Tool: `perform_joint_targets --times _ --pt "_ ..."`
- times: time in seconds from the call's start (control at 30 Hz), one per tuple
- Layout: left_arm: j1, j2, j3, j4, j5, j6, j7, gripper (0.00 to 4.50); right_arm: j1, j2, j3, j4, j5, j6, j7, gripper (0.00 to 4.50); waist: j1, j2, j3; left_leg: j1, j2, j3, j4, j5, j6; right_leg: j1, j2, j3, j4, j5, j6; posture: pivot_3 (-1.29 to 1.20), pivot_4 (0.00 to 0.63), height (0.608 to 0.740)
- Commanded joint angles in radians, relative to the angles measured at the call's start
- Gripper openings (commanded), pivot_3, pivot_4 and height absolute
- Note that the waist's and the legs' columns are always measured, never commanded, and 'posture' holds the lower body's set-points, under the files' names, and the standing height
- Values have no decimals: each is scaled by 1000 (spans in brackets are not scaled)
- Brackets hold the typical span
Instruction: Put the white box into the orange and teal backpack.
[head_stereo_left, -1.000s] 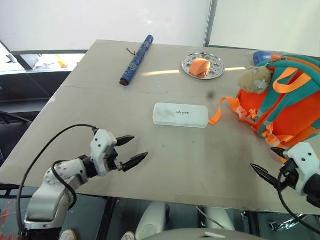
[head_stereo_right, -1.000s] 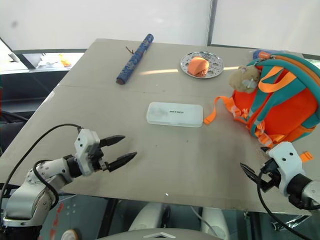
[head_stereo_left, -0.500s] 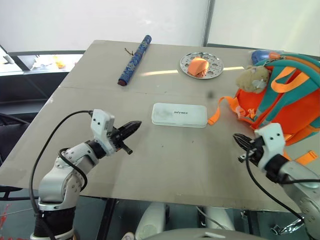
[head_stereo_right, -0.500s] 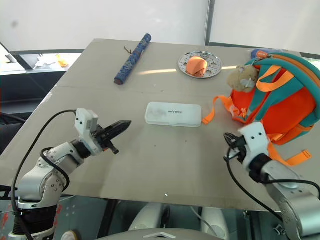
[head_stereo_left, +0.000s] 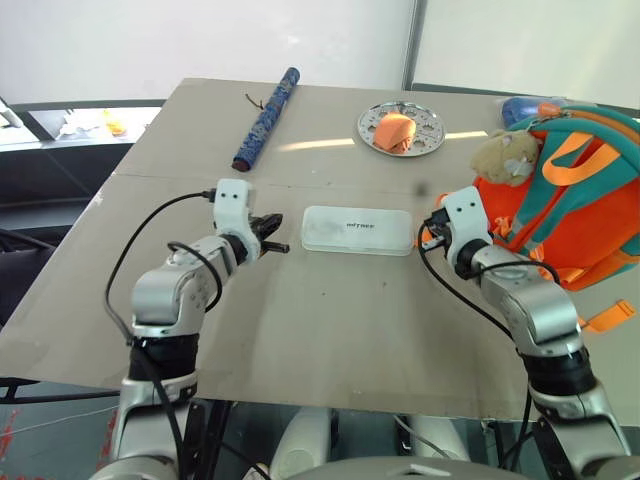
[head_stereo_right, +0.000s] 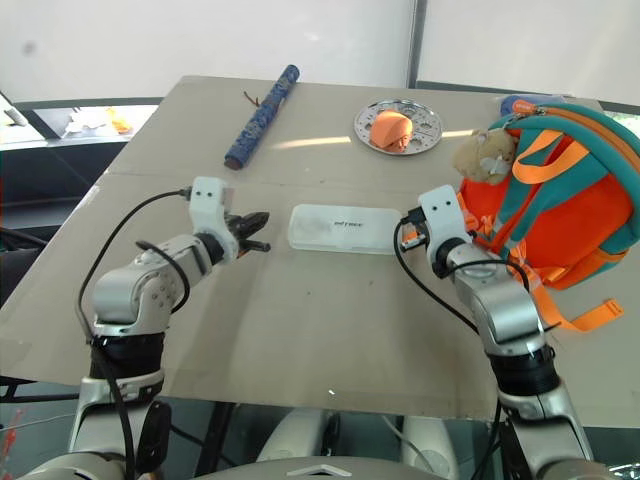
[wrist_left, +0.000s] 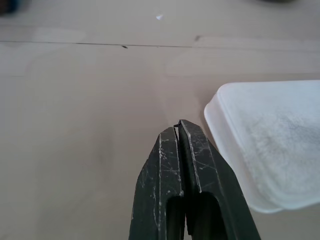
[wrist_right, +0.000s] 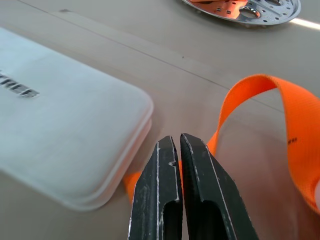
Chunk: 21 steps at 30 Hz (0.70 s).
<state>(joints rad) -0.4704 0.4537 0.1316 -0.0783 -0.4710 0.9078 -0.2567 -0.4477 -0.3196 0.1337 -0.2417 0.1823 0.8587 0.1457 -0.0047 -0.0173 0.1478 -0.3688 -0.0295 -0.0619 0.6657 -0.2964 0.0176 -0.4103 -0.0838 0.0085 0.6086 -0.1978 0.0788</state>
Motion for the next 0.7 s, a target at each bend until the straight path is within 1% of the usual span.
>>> perform_joint_targets --times 0.03,0.1,0.17,0.23,0.3,0.47,0.53,0.57,0.6,0.63,0.7 --pt "-56 16 -123 108 62 -28 -102 48 -75 16 53 167 -26 -66 83 0 -12 0 0 -3 0 0 -1 0 0 -3 0 0 0 0 0 0 150 733" --pt "-52 16 -160 117 77 -55 -143 48 -79 17 83 208 -33 -99 128 0 -16 0 0 -3 0 0 -1 0 0 -4 0 0 0 0 0 0 150 733" --pt "-32 21 -179 81 65 -45 -192 48 -71 25 88 199 -2 -103 185 0 -15 1 0 -3 0 0 -1 0 0 -4 0 0 0 0 0 0 150 733" --pt "18 42 -184 -8 50 -32 -226 48 -39 -2 115 123 22 -118 269 0 -15 0 0 -2 0 0 -1 0 0 -3 -1 0 0 0 0 0 150 733" --pt "84 71 -174 -98 32 4 -245 48 2 -25 118 40 48 -97 318 0 -16 0 0 -3 0 0 -1 0 0 -4 -1 1 0 0 0 0 150 733" --pt "265 120 -80 -323 -46 127 -252 48 182 -122 92 -221 96 -26 379 0 -12 1 0 -2 0 -1 -5 0 0 -5 -1 2 -1 0 0 0 150 733" --pt "327 143 -55 -352 -34 112 -255 48 272 -171 79 -299 88 -16 381 0 -9 1 0 -2 0 -1 -4 0 0 -4 -1 2 -1 0 0 0 150 733" --pt "343 140 -24 -346 -53 119 -263 48 307 -179 61 -321 94 -9 376 0 -9 1 0 -1 0 -1 -4 0 0 -4 -1 2 0 0 0 0 150 733" --pt "345 121 32 -330 -108 161 -273 48 329 -183 46 -331 97 -6 369 0 -8 1 0 1 0 -1 -4 0 0 -2 -1 2 0 0 0 0 150 733" --pt "342 99 98 -312 -171 212 -277 284 344 -188 37 -334 94 -9 363 0 -8 1 0 2 0 -1 -4 0 0 -1 -1 2 0 0 0 0 150 733" --pt "346 131 180 -254 -254 310 -331 920 353 -203 35 -320 77 -27 361 0 -10 0 0 3 0 -1 -2 -2 3 -1 -1 2 1 0 0 0 150 733"
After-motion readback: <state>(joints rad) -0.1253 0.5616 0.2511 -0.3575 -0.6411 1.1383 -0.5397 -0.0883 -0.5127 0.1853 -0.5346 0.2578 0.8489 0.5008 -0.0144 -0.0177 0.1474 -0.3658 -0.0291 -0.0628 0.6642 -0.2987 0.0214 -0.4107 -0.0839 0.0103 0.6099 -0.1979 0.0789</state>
